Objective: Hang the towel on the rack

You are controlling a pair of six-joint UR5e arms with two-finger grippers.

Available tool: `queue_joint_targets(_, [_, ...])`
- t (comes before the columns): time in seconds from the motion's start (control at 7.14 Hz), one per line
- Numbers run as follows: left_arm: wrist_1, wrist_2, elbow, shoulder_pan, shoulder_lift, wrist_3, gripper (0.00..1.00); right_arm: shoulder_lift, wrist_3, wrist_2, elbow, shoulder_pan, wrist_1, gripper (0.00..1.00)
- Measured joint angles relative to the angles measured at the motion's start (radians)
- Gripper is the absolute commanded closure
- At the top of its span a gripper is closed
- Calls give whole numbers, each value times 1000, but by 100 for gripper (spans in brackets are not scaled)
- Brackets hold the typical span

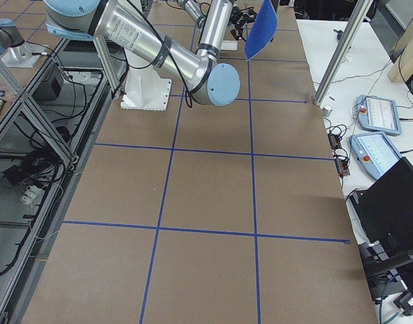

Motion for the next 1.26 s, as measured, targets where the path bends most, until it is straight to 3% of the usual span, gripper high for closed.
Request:
queue_joint_targets(0.42, [5, 3, -12, 31, -8, -56, 3, -2, 2, -11, 2, -4, 15, 100])
queue_joint_targets(0.84, [3, 6, -11, 34, -10, -77, 3, -29, 7, -9, 67, -12, 16, 100])
queue_joint_targets(0.98, [2, 7, -11, 34, -10, -78, 23, -36, 8, -7, 83, -16, 17, 100])
queue_joint_targets(1.12, [0, 8, -12, 34, -10, -79, 64, -39, 8, -7, 91, -22, 17, 100])
queue_joint_targets(1.26, [-1, 8, -13, 33, -11, -80, 100, -41, 8, -7, 96, -27, 17, 100])
